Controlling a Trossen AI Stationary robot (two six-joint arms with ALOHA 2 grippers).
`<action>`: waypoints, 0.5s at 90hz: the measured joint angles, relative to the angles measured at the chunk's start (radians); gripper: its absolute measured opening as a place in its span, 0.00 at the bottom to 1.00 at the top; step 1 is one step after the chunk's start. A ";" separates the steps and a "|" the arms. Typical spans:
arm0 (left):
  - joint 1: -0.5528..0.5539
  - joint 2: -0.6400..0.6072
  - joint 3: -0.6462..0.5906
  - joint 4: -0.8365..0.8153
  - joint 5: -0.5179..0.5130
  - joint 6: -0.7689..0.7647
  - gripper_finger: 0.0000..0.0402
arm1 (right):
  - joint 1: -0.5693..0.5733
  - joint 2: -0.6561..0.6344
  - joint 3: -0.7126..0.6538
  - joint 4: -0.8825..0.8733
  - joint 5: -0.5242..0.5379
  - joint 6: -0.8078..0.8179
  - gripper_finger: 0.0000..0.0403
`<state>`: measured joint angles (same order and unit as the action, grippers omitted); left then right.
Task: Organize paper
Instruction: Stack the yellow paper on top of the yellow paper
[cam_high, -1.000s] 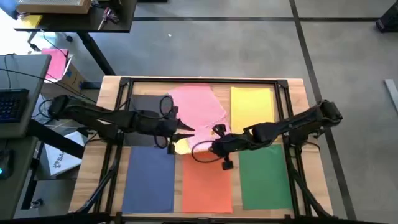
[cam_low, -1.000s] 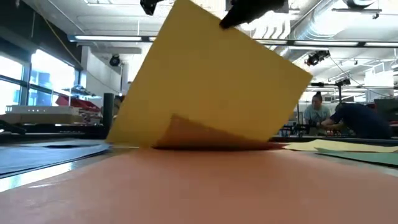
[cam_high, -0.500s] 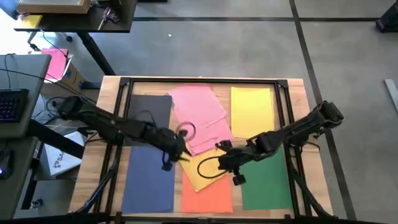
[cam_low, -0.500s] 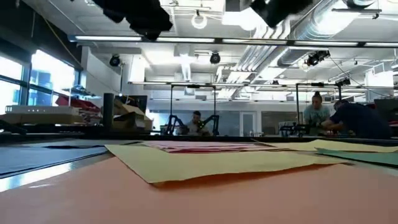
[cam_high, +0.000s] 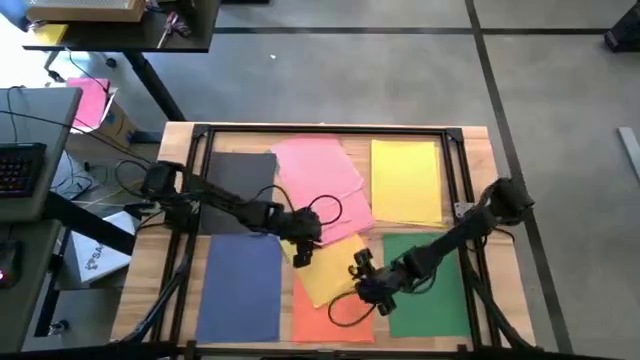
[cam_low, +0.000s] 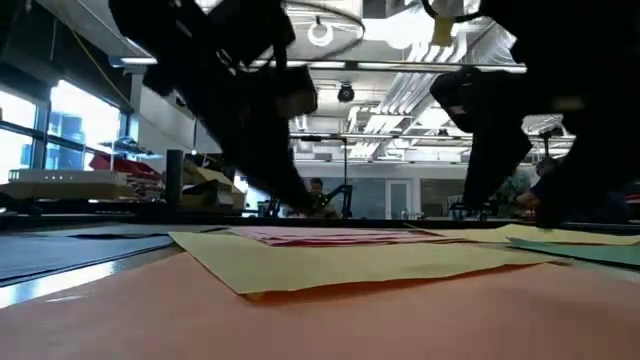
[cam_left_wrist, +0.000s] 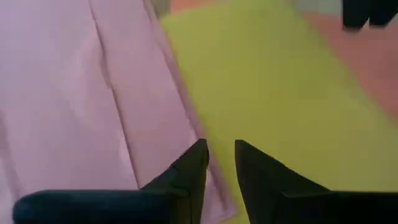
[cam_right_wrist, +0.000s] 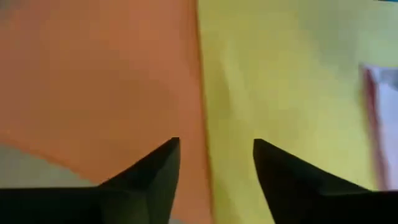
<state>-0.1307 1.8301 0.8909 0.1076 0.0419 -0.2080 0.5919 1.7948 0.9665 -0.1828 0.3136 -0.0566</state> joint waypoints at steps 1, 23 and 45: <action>0.001 0.004 0.000 0.002 0.003 0.000 0.13 | 0.003 0.002 0.000 0.002 0.011 -0.005 0.50; 0.002 0.075 0.005 0.023 0.032 -0.014 0.04 | 0.013 0.059 0.002 0.010 0.052 -0.116 0.52; 0.000 0.097 0.004 0.030 0.031 -0.026 0.02 | 0.028 0.096 0.004 0.058 0.215 -0.187 0.52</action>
<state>-0.1304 1.9270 0.8948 0.1373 0.0732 -0.2344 0.6202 1.8913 0.9708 -0.1244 0.5291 -0.2432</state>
